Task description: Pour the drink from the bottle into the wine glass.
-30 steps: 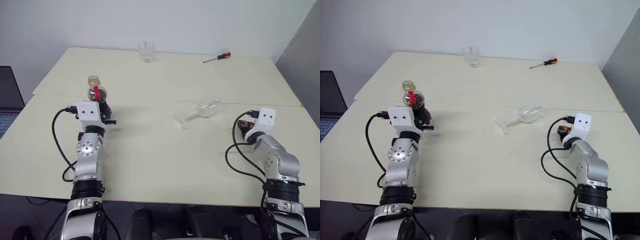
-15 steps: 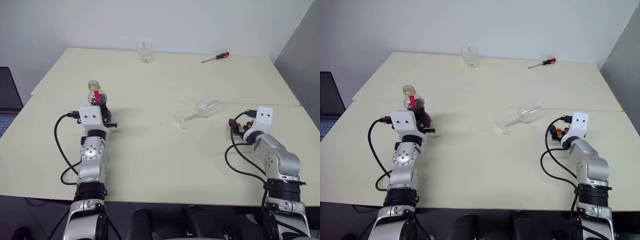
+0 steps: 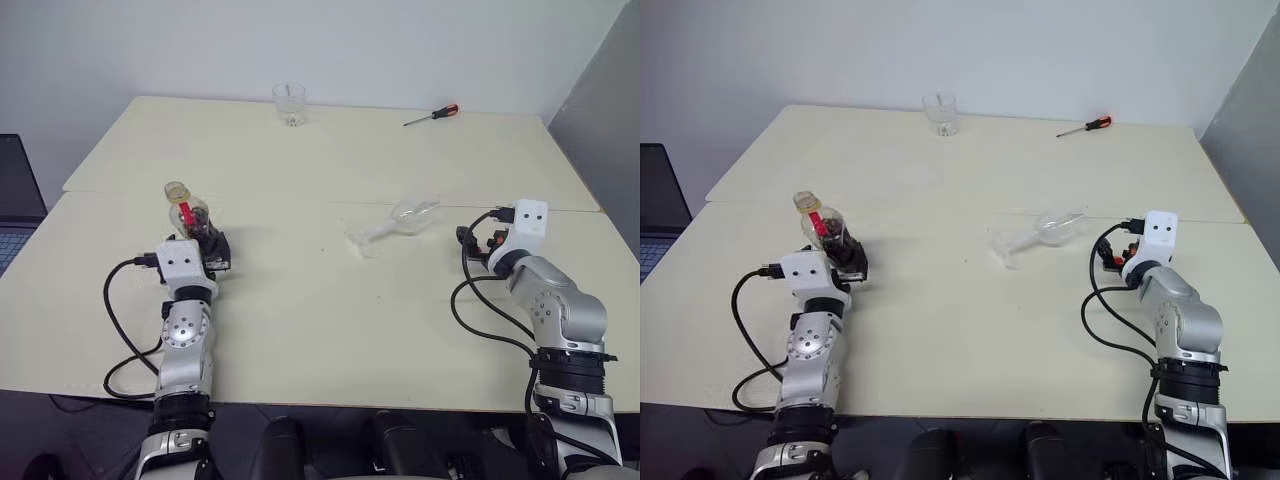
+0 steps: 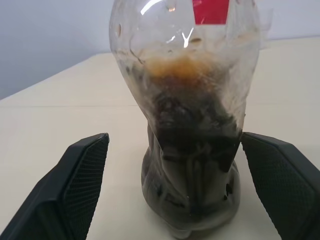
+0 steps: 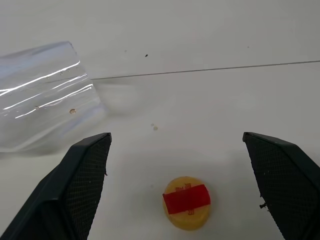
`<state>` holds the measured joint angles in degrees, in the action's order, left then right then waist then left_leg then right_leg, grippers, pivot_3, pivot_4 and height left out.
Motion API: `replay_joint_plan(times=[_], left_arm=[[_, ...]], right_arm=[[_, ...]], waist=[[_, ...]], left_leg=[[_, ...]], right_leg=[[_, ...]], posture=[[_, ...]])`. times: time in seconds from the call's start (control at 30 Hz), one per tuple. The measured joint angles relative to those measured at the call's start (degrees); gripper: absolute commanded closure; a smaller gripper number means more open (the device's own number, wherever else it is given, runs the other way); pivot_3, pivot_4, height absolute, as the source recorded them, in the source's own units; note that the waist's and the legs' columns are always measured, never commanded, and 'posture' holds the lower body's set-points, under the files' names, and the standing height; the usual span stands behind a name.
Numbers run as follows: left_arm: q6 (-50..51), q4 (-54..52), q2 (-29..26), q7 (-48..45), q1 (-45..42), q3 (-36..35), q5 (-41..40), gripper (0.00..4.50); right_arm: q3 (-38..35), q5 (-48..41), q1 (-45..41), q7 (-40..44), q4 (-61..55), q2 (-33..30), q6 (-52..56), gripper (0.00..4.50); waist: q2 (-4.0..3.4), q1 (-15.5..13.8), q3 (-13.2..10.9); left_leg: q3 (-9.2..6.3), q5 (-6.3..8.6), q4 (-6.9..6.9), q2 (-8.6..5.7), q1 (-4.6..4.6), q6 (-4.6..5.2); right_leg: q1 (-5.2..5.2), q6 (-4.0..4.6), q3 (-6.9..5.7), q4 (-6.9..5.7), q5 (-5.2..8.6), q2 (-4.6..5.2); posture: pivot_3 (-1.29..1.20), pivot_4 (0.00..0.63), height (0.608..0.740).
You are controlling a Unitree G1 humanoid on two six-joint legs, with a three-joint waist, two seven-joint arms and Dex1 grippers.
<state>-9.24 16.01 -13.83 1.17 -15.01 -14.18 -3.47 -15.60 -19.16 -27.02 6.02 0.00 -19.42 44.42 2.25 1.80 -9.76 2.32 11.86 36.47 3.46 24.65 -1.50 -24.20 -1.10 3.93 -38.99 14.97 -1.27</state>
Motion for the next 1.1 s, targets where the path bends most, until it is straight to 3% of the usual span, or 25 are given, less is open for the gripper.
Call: replay_joint_plan(times=[0.37, 0.67, 0.87, 1.1], left_arm=[[7.66, -15.03, 2.51, -2.01, 13.19, 2.97, -0.05, 0.05], [8.58, -21.94, 2.19, -8.59, 19.63, 9.74, 0.25, 0.05], [20.79, -26.93, 0.45, -19.0, 13.79, 14.02, -7.08, 0.05], [29.33, -29.72, -5.42, -25.0, 8.35, 15.23, -9.39, 0.05]], right_arm=[[-0.94, -4.61, -2.17, -0.19, -5.52, 2.27, 6.8, 0.0], [-3.39, -13.16, -2.28, -1.17, -15.82, 5.47, 22.08, 0.0], [-8.64, -19.29, -4.29, -3.92, -18.86, 11.5, 35.17, 0.0], [-20.17, -21.78, -10.7, -11.4, -14.98, 25.23, 37.89, 0.0]], waist=[[-0.04, 0.06, 0.02], [-0.2, 0.06, 0.13], [-0.19, 0.1, 0.14], [-0.25, 1.12, 0.14]], left_leg=[[0.0, 0.0, -0.01, 0.1, -0.02, 0.0], [0.0, 0.0, -0.01, 0.08, -0.03, 0.0], [-0.11, 0.0, 0.14, 0.03, 0.02, 0.01], [-0.28, 0.01, 0.13, 0.06, 0.03, 0.01]], right_leg=[[0.01, -0.01, 0.03, -0.03, 0.01, 0.08], [0.03, -0.03, 0.03, -0.01, 0.03, 0.12], [0.06, -0.23, -0.09, 0.0, 0.15, -0.01], [0.02, -0.16, -0.15, -0.03, 0.12, -0.27]], posture=[[0.0, 0.15, 0.74], [0.0, 0.15, 0.74], [0.0, 0.15, 0.74], [0.0, 0.15, 0.74]])
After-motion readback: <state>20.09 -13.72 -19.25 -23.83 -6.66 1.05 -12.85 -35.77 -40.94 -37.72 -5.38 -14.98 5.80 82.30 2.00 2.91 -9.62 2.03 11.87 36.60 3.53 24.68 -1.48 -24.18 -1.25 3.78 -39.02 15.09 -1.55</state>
